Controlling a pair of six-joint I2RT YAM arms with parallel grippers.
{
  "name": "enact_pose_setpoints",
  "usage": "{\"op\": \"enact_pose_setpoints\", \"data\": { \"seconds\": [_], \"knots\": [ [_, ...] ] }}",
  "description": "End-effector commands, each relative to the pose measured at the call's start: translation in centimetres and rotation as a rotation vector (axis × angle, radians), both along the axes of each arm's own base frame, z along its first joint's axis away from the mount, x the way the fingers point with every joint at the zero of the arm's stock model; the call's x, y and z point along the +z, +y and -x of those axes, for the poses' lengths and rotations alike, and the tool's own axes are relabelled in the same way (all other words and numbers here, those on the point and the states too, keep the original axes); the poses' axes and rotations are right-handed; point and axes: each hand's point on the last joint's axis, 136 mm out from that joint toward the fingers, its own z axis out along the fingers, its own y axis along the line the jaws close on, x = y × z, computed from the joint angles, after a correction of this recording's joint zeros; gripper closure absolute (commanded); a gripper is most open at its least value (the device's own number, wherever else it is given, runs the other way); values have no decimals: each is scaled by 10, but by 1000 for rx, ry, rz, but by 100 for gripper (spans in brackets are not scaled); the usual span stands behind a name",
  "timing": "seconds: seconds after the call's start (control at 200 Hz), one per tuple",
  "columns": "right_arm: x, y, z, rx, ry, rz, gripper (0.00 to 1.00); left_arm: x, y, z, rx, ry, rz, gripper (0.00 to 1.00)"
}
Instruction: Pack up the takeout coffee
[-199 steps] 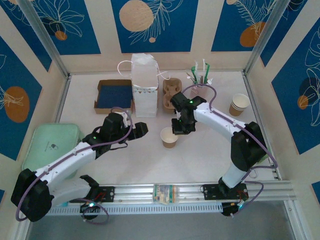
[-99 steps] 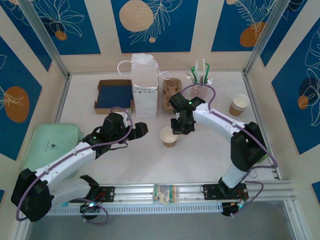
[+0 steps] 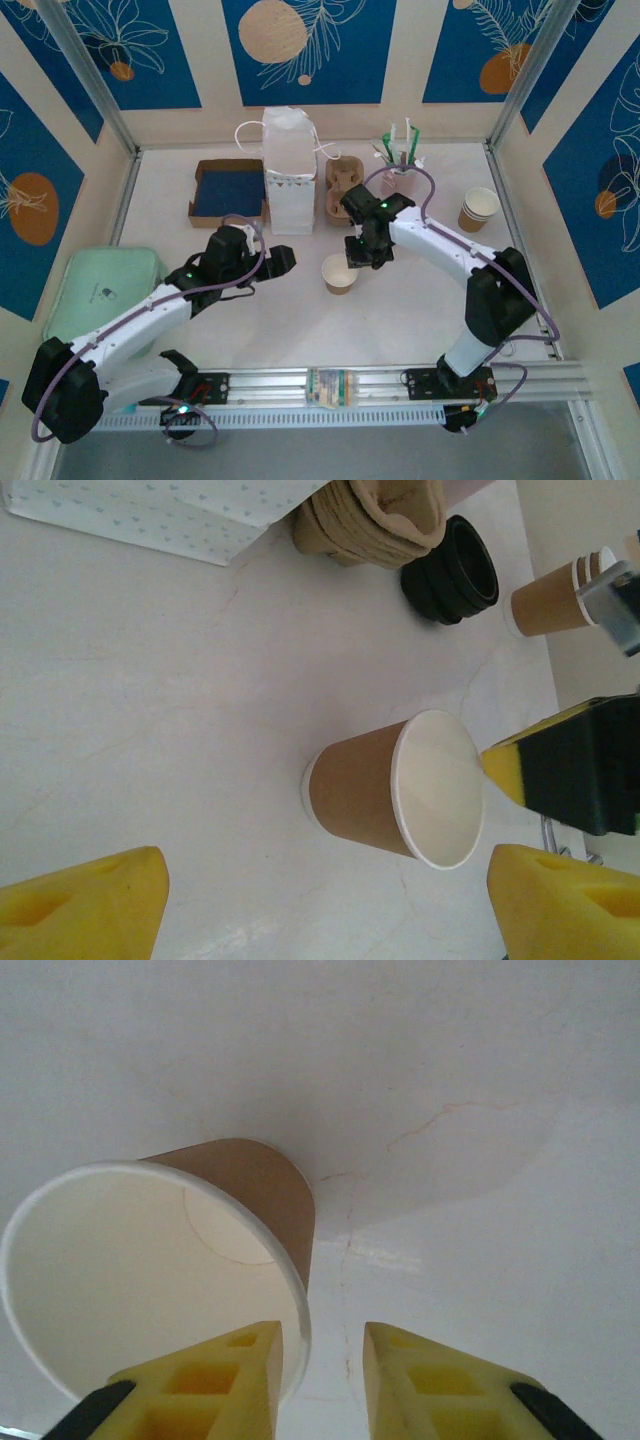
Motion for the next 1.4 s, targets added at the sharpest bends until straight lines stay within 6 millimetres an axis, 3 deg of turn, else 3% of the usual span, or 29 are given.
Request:
{"op": "enact_pose_setpoints", "data": {
  "seconds": [0.0,0.265,0.57,0.991,1.396],
  "knots": [
    [30,-17,-19,-17,-95,-28,68,10,4,-4,2,-32,-25,17],
    [56,-50,-67,-80,-174,-142,61,11,5,-4,2,-37,-32,17],
    [44,-78,-110,-78,-175,24,56,13,8,-3,4,-44,-41,16],
    [14,-76,-143,-61,-138,132,56,11,16,3,20,-44,-55,16],
    [-12,-69,-159,-41,-94,171,57,10,19,5,24,-45,-64,17]
  ]
}}
